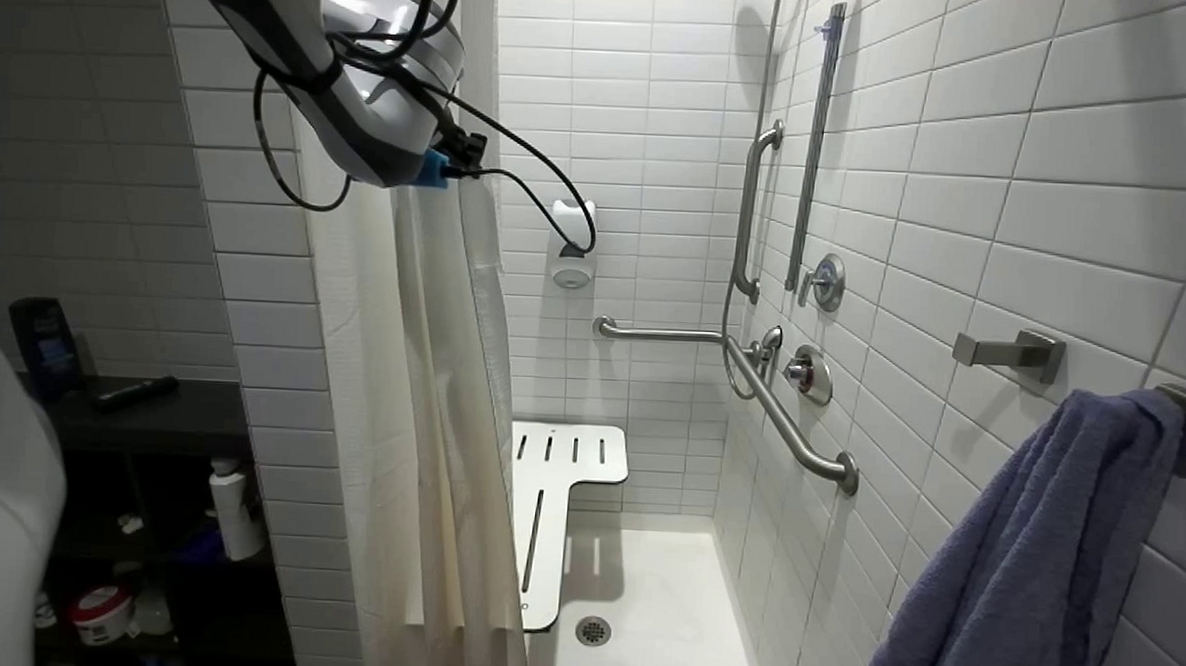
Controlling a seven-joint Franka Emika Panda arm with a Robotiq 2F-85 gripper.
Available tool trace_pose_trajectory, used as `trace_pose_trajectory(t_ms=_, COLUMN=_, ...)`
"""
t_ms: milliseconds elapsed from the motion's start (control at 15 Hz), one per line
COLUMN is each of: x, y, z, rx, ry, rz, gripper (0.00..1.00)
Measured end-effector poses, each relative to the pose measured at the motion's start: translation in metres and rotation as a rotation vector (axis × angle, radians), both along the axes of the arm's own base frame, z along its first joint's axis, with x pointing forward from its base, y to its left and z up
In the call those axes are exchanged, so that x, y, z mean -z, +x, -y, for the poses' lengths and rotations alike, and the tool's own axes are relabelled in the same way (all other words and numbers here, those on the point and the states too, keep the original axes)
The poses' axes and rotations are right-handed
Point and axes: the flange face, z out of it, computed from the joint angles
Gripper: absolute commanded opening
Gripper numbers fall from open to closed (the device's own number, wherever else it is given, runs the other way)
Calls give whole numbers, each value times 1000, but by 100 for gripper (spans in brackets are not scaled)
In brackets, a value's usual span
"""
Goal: Move the shower curtain to the left
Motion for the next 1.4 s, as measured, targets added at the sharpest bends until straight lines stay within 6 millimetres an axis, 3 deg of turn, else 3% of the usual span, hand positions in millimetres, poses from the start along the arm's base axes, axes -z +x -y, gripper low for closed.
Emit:
trace_pose_trajectory(t_ms=267, x=1, y=-12, z=-12, rx=-182, ry=5, rz=13, gripper=0)
trace_pose_trajectory(t_ms=733, x=19, y=-47, z=-1, rx=-547, ry=-43, rz=68, gripper=0)
trace_pose_trajectory(t_ms=933, x=18, y=-55, z=-11, rx=-620, ry=-129, rz=78, gripper=0)
trace_pose_trajectory(t_ms=1067, x=16, y=-64, z=-23, rx=-663, ry=-180, rz=83, gripper=27)
trace_pose_trajectory(t_ms=1133, x=16, y=-70, z=-29, rx=-680, ry=-204, rz=85, gripper=29)
trace_pose_trajectory(t_ms=1200, x=22, y=-76, z=-34, rx=-696, ry=-234, rz=72, gripper=11)
trace_pose_trajectory(t_ms=1400, x=55, y=-96, z=-45, rx=-742, ry=-274, rz=6, gripper=29)
